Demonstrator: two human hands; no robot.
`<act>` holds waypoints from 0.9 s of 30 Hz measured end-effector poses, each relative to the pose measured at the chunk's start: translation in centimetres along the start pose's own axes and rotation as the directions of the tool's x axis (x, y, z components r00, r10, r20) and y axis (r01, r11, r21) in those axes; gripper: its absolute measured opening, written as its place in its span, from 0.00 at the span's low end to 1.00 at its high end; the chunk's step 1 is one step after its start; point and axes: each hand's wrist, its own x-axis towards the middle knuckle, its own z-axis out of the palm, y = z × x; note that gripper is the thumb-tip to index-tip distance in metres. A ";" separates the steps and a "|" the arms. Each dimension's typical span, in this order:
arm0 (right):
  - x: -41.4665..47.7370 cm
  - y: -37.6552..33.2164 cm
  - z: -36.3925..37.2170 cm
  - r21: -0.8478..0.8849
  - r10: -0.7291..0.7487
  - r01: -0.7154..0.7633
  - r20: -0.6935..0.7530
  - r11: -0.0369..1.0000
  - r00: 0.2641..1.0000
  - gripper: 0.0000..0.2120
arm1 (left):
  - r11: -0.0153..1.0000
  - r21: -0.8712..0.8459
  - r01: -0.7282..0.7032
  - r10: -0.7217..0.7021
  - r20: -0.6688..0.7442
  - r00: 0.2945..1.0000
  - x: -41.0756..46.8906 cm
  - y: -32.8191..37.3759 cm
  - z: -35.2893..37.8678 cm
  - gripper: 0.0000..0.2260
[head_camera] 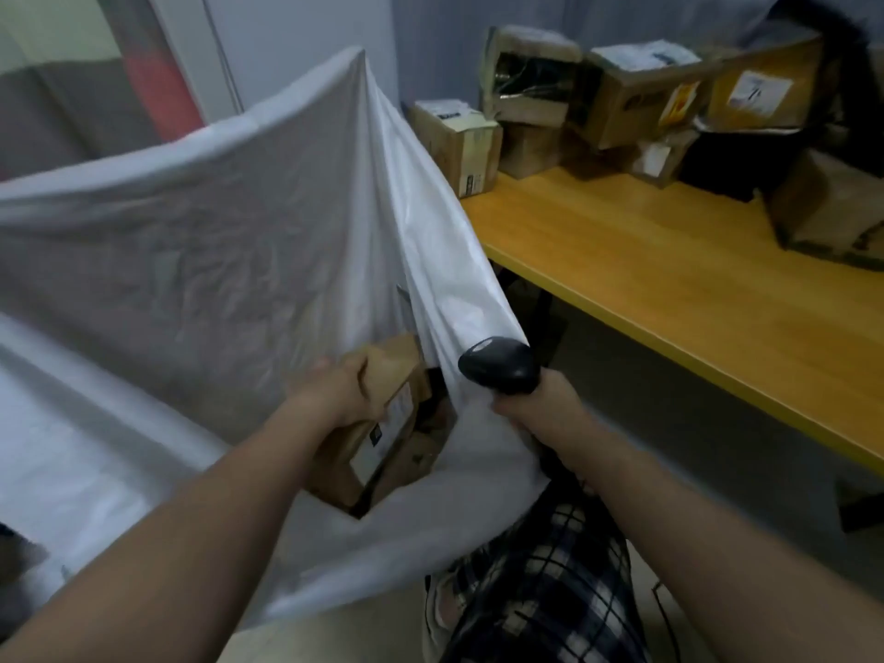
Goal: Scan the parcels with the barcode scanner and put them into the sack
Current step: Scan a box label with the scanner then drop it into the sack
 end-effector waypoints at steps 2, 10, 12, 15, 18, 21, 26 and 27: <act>-0.8 -3.0 -1.5 0.204 -0.013 0.026 -0.062 0.979 0.998 0.05 | 0.996 -0.090 -0.015 0.006 -0.095 0.995 -1.2 0.1 -2.7 0.44; -3.1 -8.8 -6.5 0.487 -0.049 0.141 -0.197 0.862 0.979 0.08 | 0.969 -0.190 -0.154 0.102 -0.261 0.960 -2.7 2.7 -6.5 0.45; -3.3 -8.2 -6.9 0.493 -0.021 0.115 -0.192 0.862 0.981 0.09 | 0.958 -0.214 -0.192 0.133 -0.262 0.956 -2.3 3.6 -6.1 0.46; -3.4 -7.9 -7.4 0.513 -0.022 0.136 -0.221 0.848 0.975 0.09 | 0.954 -0.222 -0.200 0.142 -0.252 0.957 -2.1 4.7 -5.4 0.45; -3.5 -7.7 -7.4 0.521 -0.044 0.151 -0.213 0.840 0.976 0.10 | 0.973 -0.130 -0.190 0.147 -0.284 0.947 -1.6 5.8 -4.6 0.41; -3.5 -6.9 -7.3 0.590 -0.067 0.185 -0.216 0.786 0.974 0.10 | 0.969 -0.195 -0.151 0.078 -0.339 0.937 0.1 7.0 -3.5 0.40; -2.8 -4.9 -8.2 0.692 -0.043 0.175 -0.204 0.700 0.978 0.11 | 0.781 -0.616 -0.101 -0.009 -0.172 0.985 2.0 9.7 -0.1 0.44; -2.6 -4.6 -8.4 0.687 -0.029 0.166 -0.207 0.707 0.978 0.11 | 0.799 -0.596 -0.081 -0.016 -0.157 0.988 2.1 9.9 0.7 0.45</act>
